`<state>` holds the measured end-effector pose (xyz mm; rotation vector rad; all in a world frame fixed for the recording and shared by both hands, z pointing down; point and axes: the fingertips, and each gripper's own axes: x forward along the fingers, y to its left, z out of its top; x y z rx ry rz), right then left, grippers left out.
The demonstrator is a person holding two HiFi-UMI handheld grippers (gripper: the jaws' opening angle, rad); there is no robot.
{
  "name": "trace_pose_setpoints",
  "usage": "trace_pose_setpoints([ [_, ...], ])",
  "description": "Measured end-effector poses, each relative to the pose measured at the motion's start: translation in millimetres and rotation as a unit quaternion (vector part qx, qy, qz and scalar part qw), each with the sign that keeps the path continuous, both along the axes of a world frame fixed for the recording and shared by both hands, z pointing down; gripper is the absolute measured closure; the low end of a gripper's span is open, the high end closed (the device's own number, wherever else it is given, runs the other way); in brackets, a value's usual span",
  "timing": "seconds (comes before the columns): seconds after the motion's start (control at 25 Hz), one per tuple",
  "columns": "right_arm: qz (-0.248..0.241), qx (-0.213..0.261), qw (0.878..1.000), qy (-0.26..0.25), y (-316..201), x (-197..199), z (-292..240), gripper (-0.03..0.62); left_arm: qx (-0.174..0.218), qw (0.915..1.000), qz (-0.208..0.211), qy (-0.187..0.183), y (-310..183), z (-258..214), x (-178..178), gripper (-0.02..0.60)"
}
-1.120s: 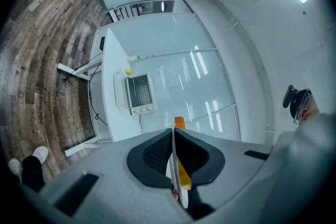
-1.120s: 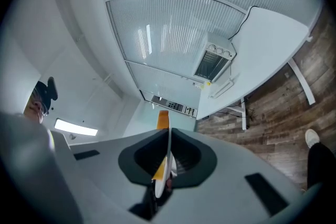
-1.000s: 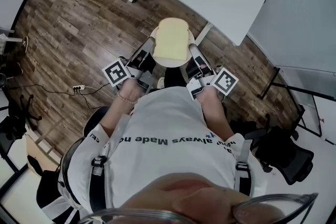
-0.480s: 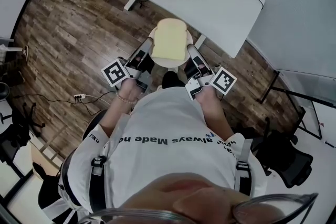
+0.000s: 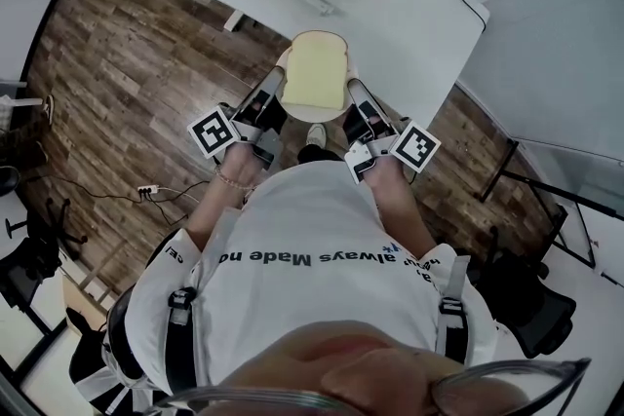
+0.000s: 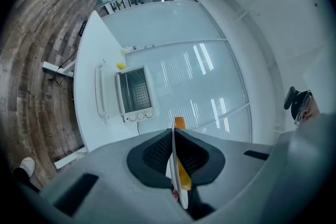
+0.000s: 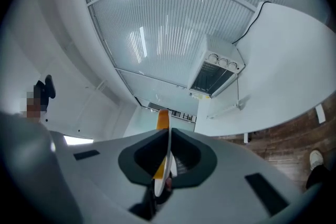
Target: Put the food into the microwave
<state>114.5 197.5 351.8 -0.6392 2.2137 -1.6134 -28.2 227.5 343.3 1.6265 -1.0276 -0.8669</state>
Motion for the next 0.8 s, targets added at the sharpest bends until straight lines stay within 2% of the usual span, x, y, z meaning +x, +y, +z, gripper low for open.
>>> trace_pose_setpoints([
  [0.16, 0.000, -0.005, 1.000, -0.002, -33, 6, 3, 0.572, -0.003, 1.0000, 0.000, 0.001, -35, 2, 6, 0.563],
  [0.8, 0.001, -0.010, 1.000, 0.002, -85, 13, 8, 0.572, -0.005, 1.0000, 0.003, -0.002, -89, 7, 14, 0.563],
])
